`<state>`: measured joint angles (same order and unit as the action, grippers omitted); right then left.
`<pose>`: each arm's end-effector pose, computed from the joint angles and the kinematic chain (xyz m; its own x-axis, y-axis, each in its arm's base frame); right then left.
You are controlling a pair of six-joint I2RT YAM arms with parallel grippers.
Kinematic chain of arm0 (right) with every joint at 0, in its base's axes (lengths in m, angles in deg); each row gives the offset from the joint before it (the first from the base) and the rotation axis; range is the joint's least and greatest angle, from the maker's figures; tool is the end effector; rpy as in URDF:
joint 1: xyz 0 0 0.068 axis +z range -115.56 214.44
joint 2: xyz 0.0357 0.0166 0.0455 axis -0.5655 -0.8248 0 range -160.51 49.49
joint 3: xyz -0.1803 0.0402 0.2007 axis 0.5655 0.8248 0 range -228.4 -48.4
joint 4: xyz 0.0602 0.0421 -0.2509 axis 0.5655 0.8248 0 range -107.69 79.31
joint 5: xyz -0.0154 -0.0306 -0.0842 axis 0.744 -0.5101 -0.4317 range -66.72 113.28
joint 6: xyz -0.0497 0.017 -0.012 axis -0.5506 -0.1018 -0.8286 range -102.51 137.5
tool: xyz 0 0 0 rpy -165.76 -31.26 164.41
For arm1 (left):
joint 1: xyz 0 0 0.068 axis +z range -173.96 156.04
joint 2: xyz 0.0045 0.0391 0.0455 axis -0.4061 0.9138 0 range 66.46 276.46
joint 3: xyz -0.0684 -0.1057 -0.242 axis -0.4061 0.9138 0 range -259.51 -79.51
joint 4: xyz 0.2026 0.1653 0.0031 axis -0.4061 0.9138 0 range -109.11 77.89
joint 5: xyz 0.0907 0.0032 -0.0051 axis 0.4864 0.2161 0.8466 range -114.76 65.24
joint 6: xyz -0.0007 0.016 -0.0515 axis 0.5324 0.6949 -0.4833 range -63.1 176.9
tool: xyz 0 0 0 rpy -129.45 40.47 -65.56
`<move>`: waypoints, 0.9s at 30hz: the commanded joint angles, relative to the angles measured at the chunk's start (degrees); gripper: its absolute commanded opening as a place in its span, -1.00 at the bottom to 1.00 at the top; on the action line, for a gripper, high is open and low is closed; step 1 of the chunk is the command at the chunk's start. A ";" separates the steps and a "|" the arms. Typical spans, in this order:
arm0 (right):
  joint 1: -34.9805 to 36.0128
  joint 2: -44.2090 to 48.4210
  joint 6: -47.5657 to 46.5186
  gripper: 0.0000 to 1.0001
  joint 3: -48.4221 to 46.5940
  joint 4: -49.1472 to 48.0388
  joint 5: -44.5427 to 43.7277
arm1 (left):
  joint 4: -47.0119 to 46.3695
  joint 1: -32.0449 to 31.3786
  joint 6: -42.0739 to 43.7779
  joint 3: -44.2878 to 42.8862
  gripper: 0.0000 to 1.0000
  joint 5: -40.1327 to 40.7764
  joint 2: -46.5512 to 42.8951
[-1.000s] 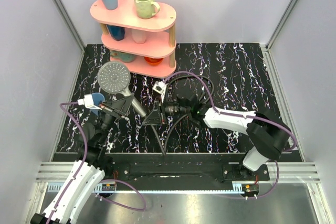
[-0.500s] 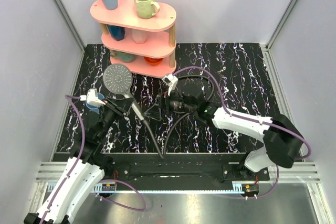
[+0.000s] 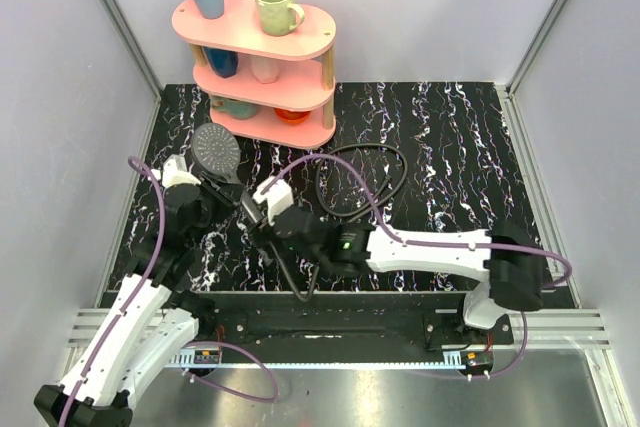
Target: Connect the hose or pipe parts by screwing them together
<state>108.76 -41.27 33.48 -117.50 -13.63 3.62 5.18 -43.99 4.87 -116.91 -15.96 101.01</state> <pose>0.1117 0.3532 0.2962 -0.3398 -0.2512 -0.9063 -0.7606 0.6402 0.1078 0.1390 -0.0449 0.2954 -0.3726 -0.6934 -0.6168 -0.1449 0.6999 -0.6994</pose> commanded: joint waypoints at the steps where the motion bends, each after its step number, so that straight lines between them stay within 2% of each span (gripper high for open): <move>1: 4.67 -5.64 -4.56 0.62 -6.91 4.56 -14.86 | -1.09 -0.01 0.53 -4.78 -1.00 2.36 0.87; 4: 6.70 -9.69 -5.97 0.52 -10.25 5.87 -18.55 | -0.30 -0.01 0.18 -5.48 -1.00 2.28 1.40; 7: 7.85 -13.38 -6.76 0.28 -12.80 7.02 -23.91 | 0.14 -0.01 -0.35 -5.57 -1.00 2.10 1.40; 8: 8.64 -13.74 -6.85 0.06 -13.16 7.28 -25.59 | 0.40 -0.01 -0.44 -5.66 -1.00 2.19 1.40; 12: 8.91 -14.18 -6.67 -0.49 -13.87 6.85 -29.56 | 0.67 -0.01 -2.10 -4.35 -1.00 0.44 0.26; 14: 8.65 -13.22 -7.02 -0.65 -13.43 5.88 -27.90 | -0.82 -0.01 -2.98 -1.37 -1.00 -2.36 -1.84; 15: 7.69 -12.78 -7.02 -0.83 -13.17 5.53 -24.58 | -3.09 -0.01 -4.03 -0.05 -1.00 -3.34 -2.98; 17: 6.45 -10.15 -7.37 -0.98 -11.07 2.91 -20.88 | -5.30 -0.01 -4.83 3.46 -1.00 -5.36 -6.15; 20: 3.38 -4.62 -8.96 -1.00 -5.01 -4.37 -9.12 | -9.78 -0.01 -4.84 7.42 -1.00 -7.90 -9.66; 21: 2.15 -2.86 -8.35 -1.00 -3.08 -7.36 0.06 | -13.71 -0.01 -4.57 8.66 -1.00 -8.44 -10.63; 23: -2.94 1.89 -6.51 -1.00 2.72 -13.68 10.73 | -18.47 -0.01 -5.18 12.94 -1.00 -12.56 -13.44; 24: -5.05 3.30 -4.23 -1.00 4.83 -16.16 19.57 | -23.89 -0.01 -5.80 14.28 -1.00 -13.71 -14.41; 25: -8.46 5.75 -2.91 -1.00 8.51 -20.79 24.53 | -26.20 -0.01 -6.06 15.60 -1.00 -14.59 -16.16; 27: -11.73 7.35 -0.01 -1.00 10.99 -23.73 33.75 | -32.60 -0.01 -6.76 18.68 -1.00 -17.14 -17.49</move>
<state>105.24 -41.03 27.93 -110.90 -18.70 12.45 -9.57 -43.53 -1.58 -102.60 -21.71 87.04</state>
